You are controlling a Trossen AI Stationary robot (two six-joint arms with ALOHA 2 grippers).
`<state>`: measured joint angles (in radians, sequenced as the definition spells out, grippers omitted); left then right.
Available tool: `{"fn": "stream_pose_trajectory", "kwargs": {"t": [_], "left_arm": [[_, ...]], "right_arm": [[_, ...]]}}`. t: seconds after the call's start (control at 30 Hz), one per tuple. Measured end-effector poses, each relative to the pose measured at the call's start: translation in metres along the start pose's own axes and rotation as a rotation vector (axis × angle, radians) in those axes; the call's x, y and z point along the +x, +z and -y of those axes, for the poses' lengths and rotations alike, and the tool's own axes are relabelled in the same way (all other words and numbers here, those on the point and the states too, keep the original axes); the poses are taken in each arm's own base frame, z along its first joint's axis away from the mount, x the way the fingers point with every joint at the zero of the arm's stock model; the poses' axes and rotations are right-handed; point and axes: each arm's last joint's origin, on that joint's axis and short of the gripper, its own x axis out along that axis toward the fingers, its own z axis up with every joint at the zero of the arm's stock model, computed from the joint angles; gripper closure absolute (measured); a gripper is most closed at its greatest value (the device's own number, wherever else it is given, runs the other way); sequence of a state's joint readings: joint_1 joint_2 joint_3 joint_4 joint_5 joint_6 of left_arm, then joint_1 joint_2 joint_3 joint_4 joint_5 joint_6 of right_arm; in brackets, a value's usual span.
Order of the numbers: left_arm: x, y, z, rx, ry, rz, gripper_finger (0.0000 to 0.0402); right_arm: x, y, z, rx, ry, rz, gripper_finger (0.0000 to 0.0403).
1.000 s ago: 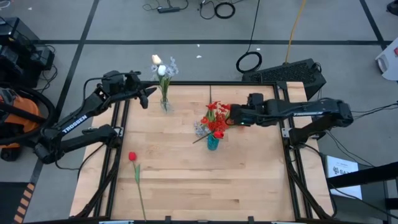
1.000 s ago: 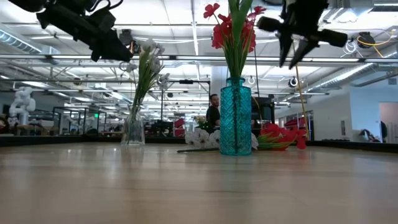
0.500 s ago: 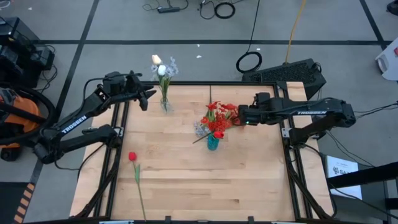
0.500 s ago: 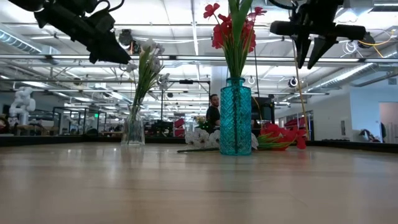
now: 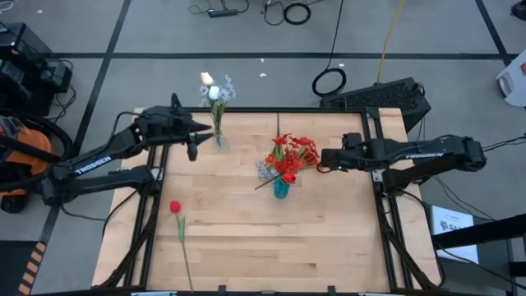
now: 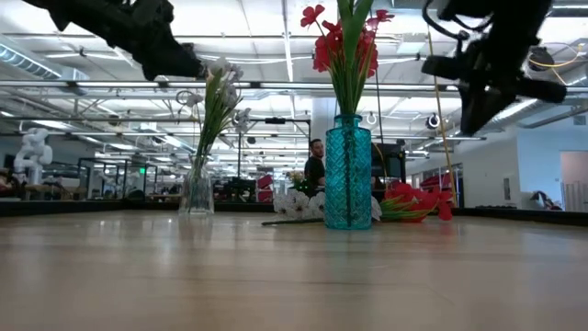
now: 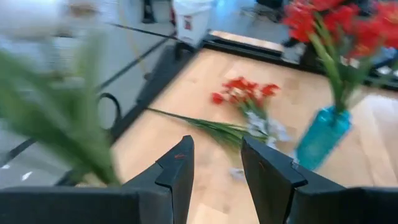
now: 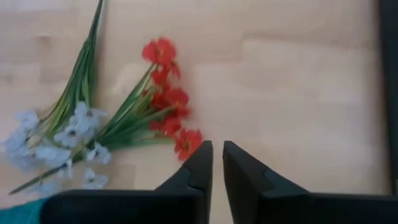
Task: Sort flowers into vase by color
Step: Move the white poppies to the center of the table
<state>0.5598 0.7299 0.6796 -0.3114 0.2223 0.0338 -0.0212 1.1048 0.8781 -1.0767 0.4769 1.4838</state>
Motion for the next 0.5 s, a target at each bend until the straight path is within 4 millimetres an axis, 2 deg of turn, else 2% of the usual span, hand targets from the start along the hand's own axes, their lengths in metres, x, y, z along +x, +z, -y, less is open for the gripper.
{"fn": "stream_pose_trajectory", "kwargs": {"t": [0.13, 0.23, 0.4, 0.5], "left_arm": [[0.020, 0.001, 0.016, 0.044, -0.026, -0.009, 0.0263], [0.040, 0.005, 0.026, 0.068, -0.027, -0.041, 0.0263], [0.078, 0.024, 0.036, 0.093, 0.005, -0.107, 0.0263], [0.100, 0.043, 0.040, 0.154, -0.002, -0.125, 0.0263]], "right_arm": [[0.019, -0.012, 0.012, 0.042, 0.090, -0.025, 0.0398], [0.028, -0.017, 0.017, 0.056, 0.129, -0.029, 0.0400], [0.031, -0.020, 0.021, -0.007, 0.154, -0.057, 0.0401], [0.030, -0.020, 0.020, -0.062, 0.175, -0.065, 0.0402]]}}
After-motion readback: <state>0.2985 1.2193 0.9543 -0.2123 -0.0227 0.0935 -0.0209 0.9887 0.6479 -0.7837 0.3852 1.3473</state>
